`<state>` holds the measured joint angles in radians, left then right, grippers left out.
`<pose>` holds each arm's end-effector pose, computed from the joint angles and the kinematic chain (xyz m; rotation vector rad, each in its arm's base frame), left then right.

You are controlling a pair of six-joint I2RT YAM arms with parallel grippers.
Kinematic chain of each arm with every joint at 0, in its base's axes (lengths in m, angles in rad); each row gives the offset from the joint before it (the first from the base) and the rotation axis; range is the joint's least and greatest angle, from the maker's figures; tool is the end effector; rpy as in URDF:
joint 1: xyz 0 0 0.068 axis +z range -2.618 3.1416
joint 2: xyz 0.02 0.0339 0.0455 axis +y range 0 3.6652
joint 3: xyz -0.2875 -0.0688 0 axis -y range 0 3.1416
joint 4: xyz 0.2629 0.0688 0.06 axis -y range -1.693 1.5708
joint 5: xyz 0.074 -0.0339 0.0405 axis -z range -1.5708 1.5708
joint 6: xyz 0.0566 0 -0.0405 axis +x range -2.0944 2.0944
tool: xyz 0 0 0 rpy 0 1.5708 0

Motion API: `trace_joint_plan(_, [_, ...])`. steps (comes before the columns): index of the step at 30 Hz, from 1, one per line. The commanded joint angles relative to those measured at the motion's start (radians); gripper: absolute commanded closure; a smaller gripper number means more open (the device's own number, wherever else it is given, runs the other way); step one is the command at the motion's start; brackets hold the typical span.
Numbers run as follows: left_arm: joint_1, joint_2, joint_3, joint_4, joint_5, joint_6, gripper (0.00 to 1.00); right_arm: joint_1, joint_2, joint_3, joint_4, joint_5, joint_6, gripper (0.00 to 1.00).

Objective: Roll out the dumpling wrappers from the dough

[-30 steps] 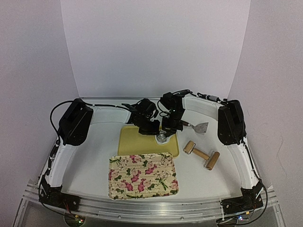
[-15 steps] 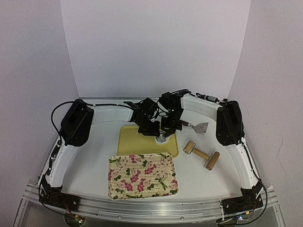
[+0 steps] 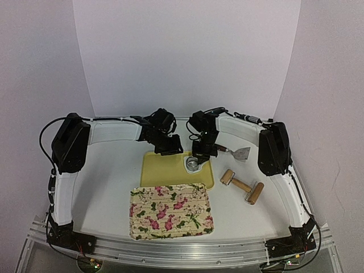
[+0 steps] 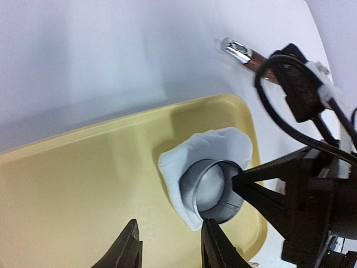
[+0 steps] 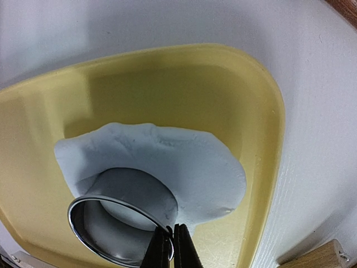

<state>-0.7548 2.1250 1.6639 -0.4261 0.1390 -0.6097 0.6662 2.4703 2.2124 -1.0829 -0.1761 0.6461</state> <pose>0.3702 -0.3590 0.1939 0.2529 2.5903 -0.7242 0.4217 0.3441 0.1570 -0.0615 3.0366 0.4265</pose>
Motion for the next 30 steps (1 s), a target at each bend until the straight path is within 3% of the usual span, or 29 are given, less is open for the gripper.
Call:
trace_joint_plan(1, [0.028, 0.027, 0.0, 0.057, 0.051, -0.049, 0.64, 0.025, 0.075, 0.003, -0.012, -0.003, -0.011, 1.0])
trace_joint_plan(20, [0.031, 0.273, 0.177, 0.056, 0.199, -0.058, 0.62, 0.024, 0.101, 0.045, -0.036, -0.01, -0.021, 1.0])
trace_joint_plan(23, [0.031, 0.295, 0.188, 0.066, 0.227, -0.057, 0.68, 0.024, 0.105, 0.048, -0.039, -0.004, -0.024, 1.0])
trace_joint_plan(30, [0.03, 0.236, 0.091, 0.156, 0.262, -0.084, 0.99, 0.024, 0.12, 0.062, -0.06, 0.007, -0.026, 1.0])
